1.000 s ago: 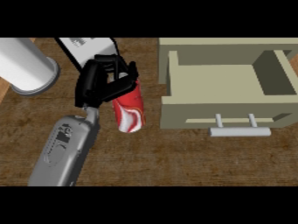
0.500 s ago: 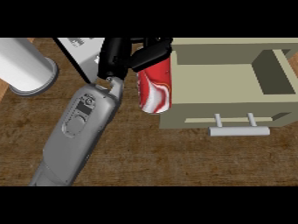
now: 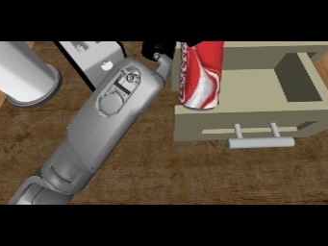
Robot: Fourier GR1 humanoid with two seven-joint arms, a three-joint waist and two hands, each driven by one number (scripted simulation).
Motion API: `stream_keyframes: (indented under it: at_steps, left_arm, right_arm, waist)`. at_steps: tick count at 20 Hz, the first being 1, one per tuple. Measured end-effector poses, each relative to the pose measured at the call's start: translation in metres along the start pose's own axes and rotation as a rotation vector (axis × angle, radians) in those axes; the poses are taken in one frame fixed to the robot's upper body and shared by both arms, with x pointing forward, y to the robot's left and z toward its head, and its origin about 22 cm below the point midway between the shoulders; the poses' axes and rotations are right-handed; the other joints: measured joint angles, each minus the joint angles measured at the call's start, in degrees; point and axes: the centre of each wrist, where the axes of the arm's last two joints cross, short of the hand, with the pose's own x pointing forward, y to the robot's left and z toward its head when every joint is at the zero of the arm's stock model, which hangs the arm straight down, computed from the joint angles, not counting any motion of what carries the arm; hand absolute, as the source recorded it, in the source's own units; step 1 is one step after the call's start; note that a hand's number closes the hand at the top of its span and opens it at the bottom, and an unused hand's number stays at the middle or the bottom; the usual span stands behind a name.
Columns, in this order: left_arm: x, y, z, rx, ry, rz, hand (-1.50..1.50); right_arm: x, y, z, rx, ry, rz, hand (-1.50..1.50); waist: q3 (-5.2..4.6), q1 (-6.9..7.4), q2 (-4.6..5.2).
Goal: Pick up the can, place it into the drawer and close the drawer
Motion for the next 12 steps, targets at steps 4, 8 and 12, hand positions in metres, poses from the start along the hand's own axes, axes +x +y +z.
stream_keyframes:
  at_steps: [4, 8, 12]
  left_arm:
    - [0.006, -0.008, -0.014, -0.004, 0.014, -0.012, 1.50]
    - [0.016, -0.024, -0.020, -0.009, 0.025, -0.033, 1.50]
    - [0.021, -0.030, -0.028, -0.008, 0.037, -0.056, 1.50]
  right_arm:
    - [0.000, 0.003, -0.006, -0.001, -0.002, 0.001, -1.50]
    - [0.000, 0.003, -0.012, -0.004, 0.001, 0.002, -1.50]
    - [0.000, 0.002, -0.017, 0.006, 0.000, 0.004, -1.50]
  waist:
    - [-0.01, -0.13, 0.09]
    - [0.02, -0.58, 0.18]
    - [0.04, -0.92, 0.30]
